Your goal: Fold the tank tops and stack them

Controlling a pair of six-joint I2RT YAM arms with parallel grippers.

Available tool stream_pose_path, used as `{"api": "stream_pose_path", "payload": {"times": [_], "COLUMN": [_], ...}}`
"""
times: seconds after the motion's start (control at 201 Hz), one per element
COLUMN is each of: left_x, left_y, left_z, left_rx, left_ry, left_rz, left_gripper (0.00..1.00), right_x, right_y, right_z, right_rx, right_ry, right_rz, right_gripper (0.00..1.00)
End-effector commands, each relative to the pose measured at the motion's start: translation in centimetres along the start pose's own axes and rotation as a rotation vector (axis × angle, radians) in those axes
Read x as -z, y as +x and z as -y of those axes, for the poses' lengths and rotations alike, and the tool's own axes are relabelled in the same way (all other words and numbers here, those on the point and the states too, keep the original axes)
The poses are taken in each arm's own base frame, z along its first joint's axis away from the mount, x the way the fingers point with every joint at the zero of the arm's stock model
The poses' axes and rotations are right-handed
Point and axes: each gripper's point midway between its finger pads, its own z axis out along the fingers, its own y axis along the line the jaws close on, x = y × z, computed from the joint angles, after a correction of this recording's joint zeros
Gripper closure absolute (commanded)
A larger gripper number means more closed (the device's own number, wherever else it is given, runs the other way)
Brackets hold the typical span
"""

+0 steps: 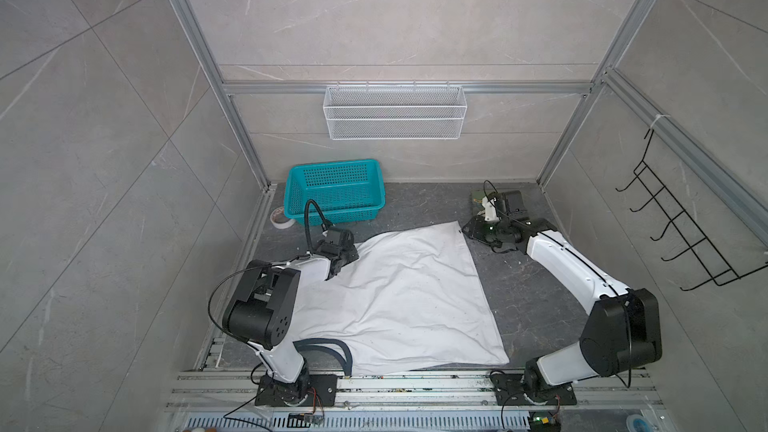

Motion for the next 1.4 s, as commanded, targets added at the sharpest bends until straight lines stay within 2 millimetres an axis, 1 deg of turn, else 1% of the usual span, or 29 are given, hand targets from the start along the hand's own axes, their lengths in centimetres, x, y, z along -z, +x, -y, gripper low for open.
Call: {"api": "stream_pose_path", "payload": {"times": [0.0, 0.09, 0.129, 0.259, 0.324, 0.418, 0.508, 0.572, 0.637, 0.702, 0.831, 0.956, 1.08, 1.11, 1.224, 1.394], "left_x": [0.0, -0.4, -0.6, -1.3, -1.4, -1.3, -1.0, -0.6, -0.1, 0.4, 1.2, 1.6, 2.0, 2.0, 2.1, 2.0], "left_y": [-1.5, -1.7, -1.7, -1.6, -1.5, -1.3, -1.5, -1.8, -2.4, -2.9, -3.7, -4.2, -4.9, -4.9, -5.6, -6.5], "left_z": [1.2, 1.3, 1.4, 1.7, 1.8, 1.8, 1.9, 2.1, 2.3, 2.7, 3.3, 3.6, 4.2, 4.2, 4.7, 5.2], "left_rx": [0.016, 0.010, 0.006, 0.002, 0.002, 0.007, 0.006, 0.007, 0.009, 0.007, 0.002, -0.004, -0.020, -0.021, -0.036, -0.053], "left_ry": [0.030, 0.021, 0.018, 0.023, 0.026, 0.035, 0.039, 0.044, 0.052, 0.062, 0.076, 0.083, 0.090, 0.090, 0.093, 0.090], "left_rz": [0.026, 0.022, 0.019, 0.003, -0.005, -0.008, -0.003, 0.008, 0.024, 0.034, 0.048, 0.055, 0.061, 0.060, 0.068, 0.079], "left_gripper": [0.79, 0.70, 0.67, 0.66, 0.67, 0.73, 0.82, 0.88, 0.92, 0.95, 1.00, 1.00, 1.00, 1.00, 1.00, 1.00], "right_x": [0.6, 0.5, 0.5, 0.6, 0.6, 0.6, 0.4, -0.3, -1.4, -2.6, -6.0, -9.3, -12.0, -12.7, -14.7, -16.9], "right_y": [0.7, 0.8, 0.9, 0.9, 1.0, 0.9, 0.7, 0.5, 0.3, -0.4, -2.0, -3.5, -4.5, -4.6, -5.0, -4.8], "right_z": [0.3, 0.4, 0.5, 0.6, 0.8, 0.9, 1.1, 1.2, 1.3, 1.5, 2.5, 3.5, 5.2, 5.7, 6.7, 7.0], "right_rx": [-0.002, -0.002, -0.001, 0.002, 0.004, 0.004, 0.000, -0.006, -0.007, -0.007, -0.014, -0.031, -0.052, -0.061, -0.071, -0.063], "right_ry": [0.004, 0.006, 0.007, 0.011, 0.017, 0.023, 0.026, 0.029, 0.031, 0.052, 0.116, 0.161, 0.212, 0.225, 0.240, 0.241], "right_rz": [-0.013, -0.015, -0.018, -0.018, -0.019, -0.017, -0.012, -0.015, -0.030, -0.037, -0.058, -0.081, -0.111, -0.124, -0.156, -0.208], "right_gripper": [0.57, 0.57, 0.57, 0.57, 0.57, 0.57, 0.57, 0.57, 0.57, 0.57, 0.57, 0.58, 0.59, 0.59, 0.59, 0.59]}}
